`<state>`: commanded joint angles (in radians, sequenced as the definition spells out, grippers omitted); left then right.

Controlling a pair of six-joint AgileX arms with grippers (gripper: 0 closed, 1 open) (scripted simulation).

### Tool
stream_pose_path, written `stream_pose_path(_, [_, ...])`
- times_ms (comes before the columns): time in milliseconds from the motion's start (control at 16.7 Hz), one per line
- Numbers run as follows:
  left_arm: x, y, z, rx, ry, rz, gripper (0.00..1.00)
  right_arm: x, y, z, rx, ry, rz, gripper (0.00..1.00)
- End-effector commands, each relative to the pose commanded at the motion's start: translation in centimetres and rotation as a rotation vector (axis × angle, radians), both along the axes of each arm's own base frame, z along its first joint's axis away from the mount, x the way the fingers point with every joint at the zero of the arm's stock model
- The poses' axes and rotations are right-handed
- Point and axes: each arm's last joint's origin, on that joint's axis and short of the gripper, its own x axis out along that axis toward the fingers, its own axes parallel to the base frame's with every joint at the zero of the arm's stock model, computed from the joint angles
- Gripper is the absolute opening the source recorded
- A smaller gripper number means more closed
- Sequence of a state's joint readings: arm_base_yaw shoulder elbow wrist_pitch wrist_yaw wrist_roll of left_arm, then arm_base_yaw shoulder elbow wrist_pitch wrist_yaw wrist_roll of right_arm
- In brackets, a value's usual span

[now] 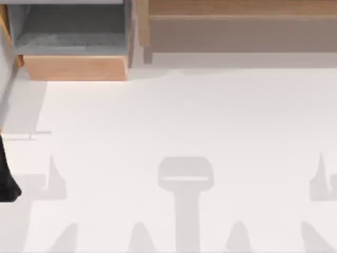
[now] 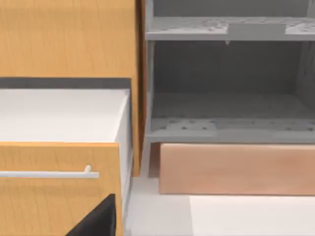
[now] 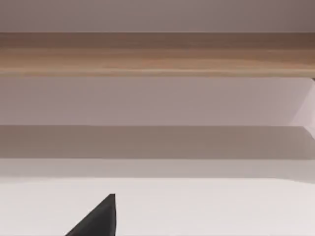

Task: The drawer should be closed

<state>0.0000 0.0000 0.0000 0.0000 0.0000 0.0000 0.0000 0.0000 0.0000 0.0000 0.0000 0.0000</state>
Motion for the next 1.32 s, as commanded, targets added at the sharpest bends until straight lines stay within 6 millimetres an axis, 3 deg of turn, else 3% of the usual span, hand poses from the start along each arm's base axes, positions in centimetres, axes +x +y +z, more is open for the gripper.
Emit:
stream_pose_path(240, [0.1, -0.1, 0.6, 0.001, -0.013, 0.0, 1.0, 0.0, 0.0, 0.0, 0.0, 0.0, 0.0, 1.0])
stream_pose_path(480, [1.2, -0.7, 3.1, -0.002, -0.039, 0.001, 1.0, 0.0, 0.0, 0.0, 0.0, 0.0, 0.0, 1.0])
stream_pose_path(840, [6.4, -3.3, 6.1, -0.007, -0.011, -0.001, 1.0, 0.0, 0.0, 0.0, 0.0, 0.0, 0.0, 1.0])
stream_pose_path(1080, [10.3, -6.0, 6.3, -0.002, 0.004, -0.001, 1.0, 0.0, 0.0, 0.0, 0.0, 0.0, 0.0, 1.0])
stream_pose_path(1320, [12.6, -8.0, 5.9, 0.0, 0.002, 0.0, 1.0, 0.0, 0.0, 0.0, 0.0, 0.0, 0.0, 1.0])
